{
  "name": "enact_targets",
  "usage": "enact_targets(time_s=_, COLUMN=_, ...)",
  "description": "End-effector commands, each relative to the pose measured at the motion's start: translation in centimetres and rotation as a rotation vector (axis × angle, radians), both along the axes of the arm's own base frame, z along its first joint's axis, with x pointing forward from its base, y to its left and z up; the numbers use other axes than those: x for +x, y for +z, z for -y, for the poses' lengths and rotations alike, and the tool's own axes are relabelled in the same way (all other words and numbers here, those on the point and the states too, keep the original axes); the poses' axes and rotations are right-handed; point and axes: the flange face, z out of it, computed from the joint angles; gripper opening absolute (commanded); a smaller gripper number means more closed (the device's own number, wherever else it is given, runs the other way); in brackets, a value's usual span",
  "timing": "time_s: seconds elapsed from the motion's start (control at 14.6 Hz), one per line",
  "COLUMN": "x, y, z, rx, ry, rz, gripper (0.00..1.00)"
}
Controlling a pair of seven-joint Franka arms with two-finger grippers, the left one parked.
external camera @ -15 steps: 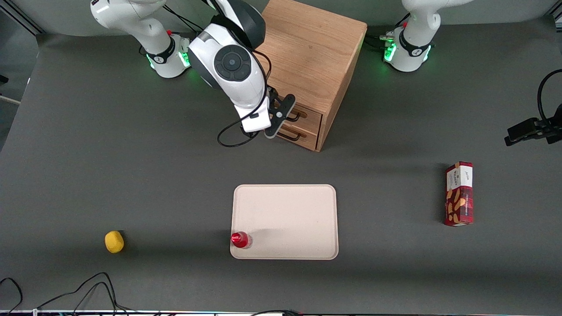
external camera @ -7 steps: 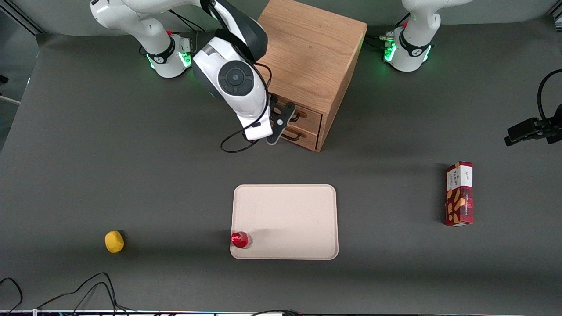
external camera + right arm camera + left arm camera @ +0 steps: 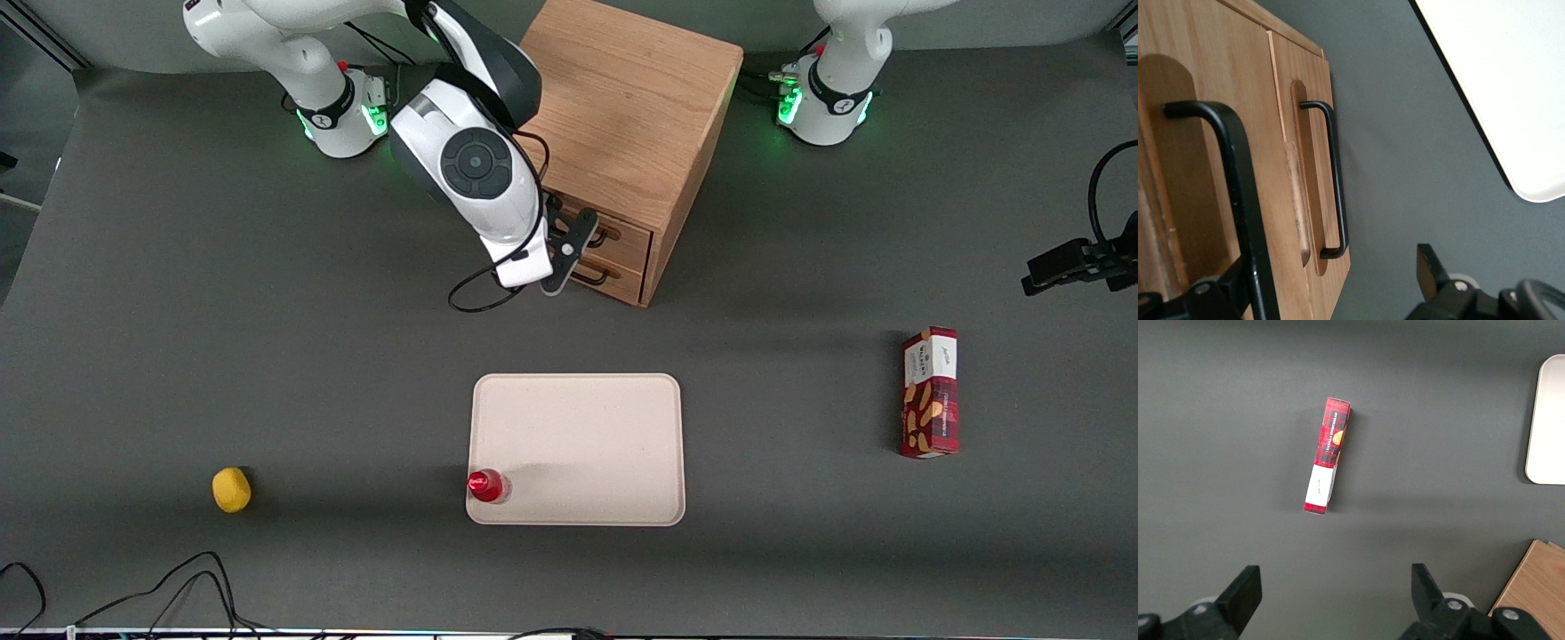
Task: Open upper drawer
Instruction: 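Pull the upper drawer outward by its handle with the right gripper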
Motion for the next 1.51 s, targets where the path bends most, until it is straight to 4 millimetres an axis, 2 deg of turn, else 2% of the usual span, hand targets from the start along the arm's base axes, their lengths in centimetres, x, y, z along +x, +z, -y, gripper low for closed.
enact_targets(time_s=0.0, x=1.8, y=-1.6, z=0.5, rx=0.026, ry=0.008, rz=0.007, gripper=1.00)
enact_targets(time_s=0.14, x=2.4, y=-1.7, z=1.1, rx=0.025, ry=0.000, rz=0.007, gripper=1.00)
enact_targets(time_s=0.21, x=2.9, y=-1.2, z=1.2, rx=0.033, ry=-0.007, rz=0.018, gripper=1.00)
enact_targets(time_s=0.41, x=4.6, y=-0.8, z=2.8, rx=0.029, ry=-0.047, rz=0.033, gripper=1.00)
enact_targets(time_s=0.89, x=6.8, y=-0.5, z=4.1, rx=0.037, ry=-0.040, rz=0.059, gripper=1.00)
enact_targets(time_s=0.96, x=7.8, y=-0.5, z=5.3, rx=0.039, ry=-0.059, rz=0.062, gripper=1.00)
enact_targets(time_s=1.44, x=10.5, y=-0.5, z=8.2, rx=0.051, ry=-0.083, rz=0.079, gripper=1.00)
